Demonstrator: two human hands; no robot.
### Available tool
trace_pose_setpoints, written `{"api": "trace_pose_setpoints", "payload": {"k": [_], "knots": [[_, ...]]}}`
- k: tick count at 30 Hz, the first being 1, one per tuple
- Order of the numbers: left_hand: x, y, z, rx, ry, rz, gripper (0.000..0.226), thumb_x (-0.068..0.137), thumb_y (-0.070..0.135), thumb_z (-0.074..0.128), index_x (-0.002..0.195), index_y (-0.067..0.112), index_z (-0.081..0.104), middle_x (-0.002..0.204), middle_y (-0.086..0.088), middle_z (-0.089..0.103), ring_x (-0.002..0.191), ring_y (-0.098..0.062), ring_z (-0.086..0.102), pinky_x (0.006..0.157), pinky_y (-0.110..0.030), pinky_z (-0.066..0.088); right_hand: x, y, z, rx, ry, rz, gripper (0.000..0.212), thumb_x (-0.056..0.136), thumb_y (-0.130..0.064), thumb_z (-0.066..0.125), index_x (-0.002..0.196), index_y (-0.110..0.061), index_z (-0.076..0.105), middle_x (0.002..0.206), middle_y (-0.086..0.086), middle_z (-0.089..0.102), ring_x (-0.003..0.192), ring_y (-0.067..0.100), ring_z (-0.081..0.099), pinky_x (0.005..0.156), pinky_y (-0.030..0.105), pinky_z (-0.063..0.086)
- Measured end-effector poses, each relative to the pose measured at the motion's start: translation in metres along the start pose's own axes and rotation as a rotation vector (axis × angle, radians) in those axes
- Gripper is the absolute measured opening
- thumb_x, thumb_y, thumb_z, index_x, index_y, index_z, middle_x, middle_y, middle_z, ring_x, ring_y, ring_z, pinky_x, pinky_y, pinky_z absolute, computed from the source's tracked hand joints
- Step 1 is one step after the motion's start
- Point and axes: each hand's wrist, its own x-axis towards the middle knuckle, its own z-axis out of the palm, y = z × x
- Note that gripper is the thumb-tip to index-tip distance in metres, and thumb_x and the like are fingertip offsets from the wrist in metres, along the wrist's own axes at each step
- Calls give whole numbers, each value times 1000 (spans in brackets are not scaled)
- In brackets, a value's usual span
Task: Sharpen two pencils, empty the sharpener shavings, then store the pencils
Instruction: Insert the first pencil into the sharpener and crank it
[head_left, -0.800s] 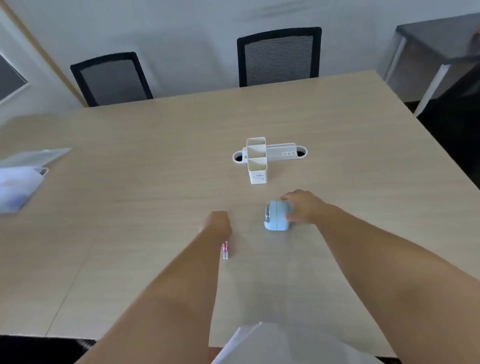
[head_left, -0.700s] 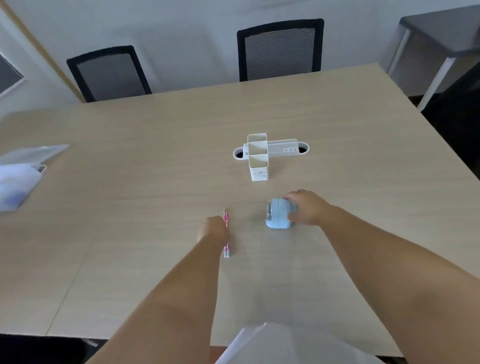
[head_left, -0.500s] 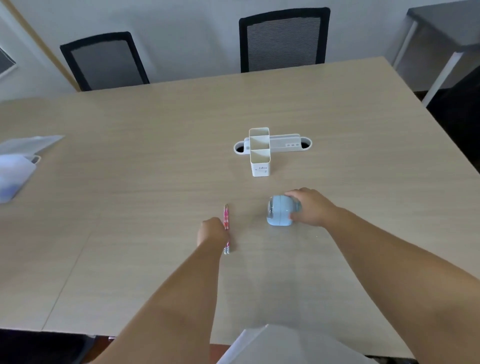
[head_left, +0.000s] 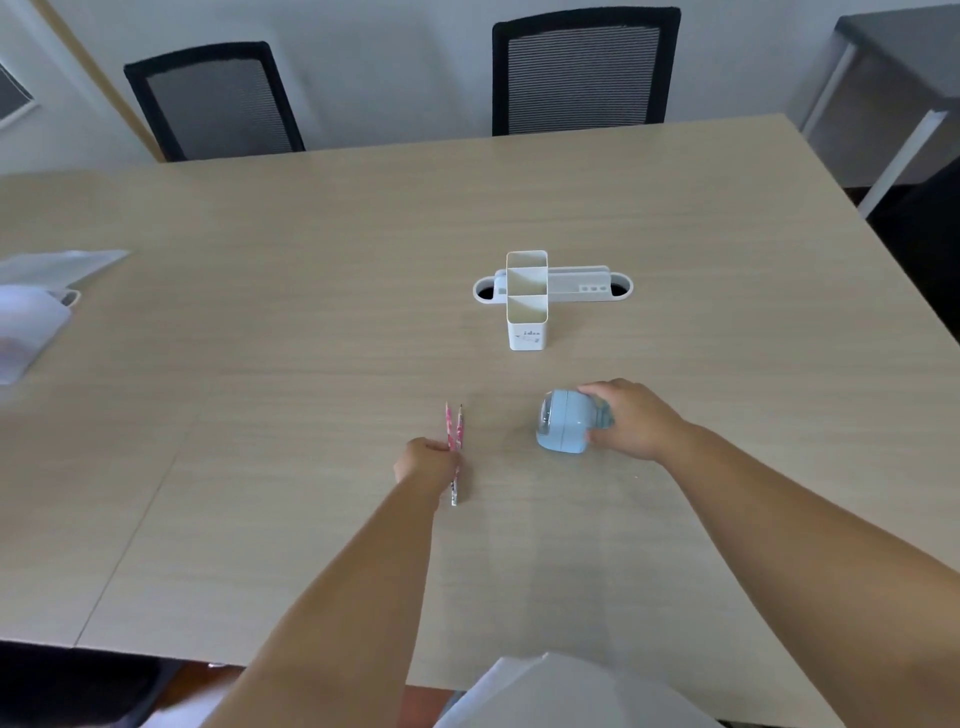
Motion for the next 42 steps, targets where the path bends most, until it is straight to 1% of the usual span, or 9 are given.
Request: {"api": "trace_pose_setpoints", "payload": {"k": [3, 7, 12, 17, 20, 24, 29, 37, 42], "knots": [[-6, 0, -7, -130, 34, 106, 11, 77, 22, 73, 86, 21, 69, 81, 1, 70, 72, -18, 62, 64, -24, 46, 1, -2, -1, 0, 5, -12, 70, 72, -34, 72, 136, -29, 44, 132, 2, 49, 123, 22, 44, 98, 37, 42], [-15, 7, -14, 18, -42, 333, 7, 82, 25, 71, 88, 24, 75, 81, 8, 72, 70, -7, 62, 59, -19, 42, 3, -5, 0, -11, 35, -11, 66, 70, -37, 74, 130, -28, 49, 126, 1, 52, 119, 22, 46, 92, 36, 43], [-13, 13, -16, 153, -91, 445, 12, 85, 17, 68, 93, 22, 76, 81, 7, 71, 72, -7, 62, 58, -12, 41, 6, -5, 1, 6, 23, -10, 67, 72, -32, 75, 133, -23, 47, 128, 1, 53, 118, 20, 49, 95, 34, 42], [-6, 16, -13, 264, -136, 507, 12, 86, 15, 66, 90, 20, 76, 78, 1, 69, 71, -14, 57, 62, -22, 42, 7, -4, 3, 48, 12, 14, 71, 70, -30, 76, 134, -22, 46, 131, -1, 54, 118, 18, 52, 97, 33, 43], [-3, 19, -11, 304, -155, 538, 14, 87, 14, 64, 90, 21, 75, 74, 2, 65, 69, -14, 54, 59, -21, 41, 6, -4, 4, 56, 13, 17, 70, 70, -29, 76, 134, -23, 47, 130, -1, 55, 118, 17, 52, 97, 32, 43], [2, 30, -8, 367, -184, 575, 15, 87, 16, 65, 93, 25, 75, 88, 2, 70, 85, -17, 63, 79, -32, 51, 7, -5, 4, 60, 8, 22, 70, 70, -28, 75, 134, -24, 47, 129, -1, 56, 117, 18, 52, 97, 32, 43], [11, 52, -2, 476, -206, 632, 14, 87, 25, 64, 93, 34, 73, 92, 13, 64, 95, -12, 59, 91, -39, 46, 7, -6, 4, 98, 15, 24, 68, 70, -24, 74, 133, -24, 49, 130, -3, 57, 117, 17, 52, 93, 28, 41], [22, 63, 9, 411, -228, 700, 15, 86, 14, 65, 92, 25, 75, 92, 2, 66, 91, -17, 60, 84, -34, 50, 7, -8, 4, 89, 56, 22, 66, 69, -19, 75, 131, -20, 53, 126, -1, 60, 114, 19, 55, 92, 28, 42], [13, 63, 28, 436, -256, 775, 17, 87, 11, 64, 96, 19, 76, 90, -3, 66, 86, -16, 56, 74, -25, 41, 7, -8, 3, 87, 54, 5, 65, 68, -21, 76, 130, -21, 54, 125, 0, 61, 113, 19, 56, 95, 31, 45]]}}
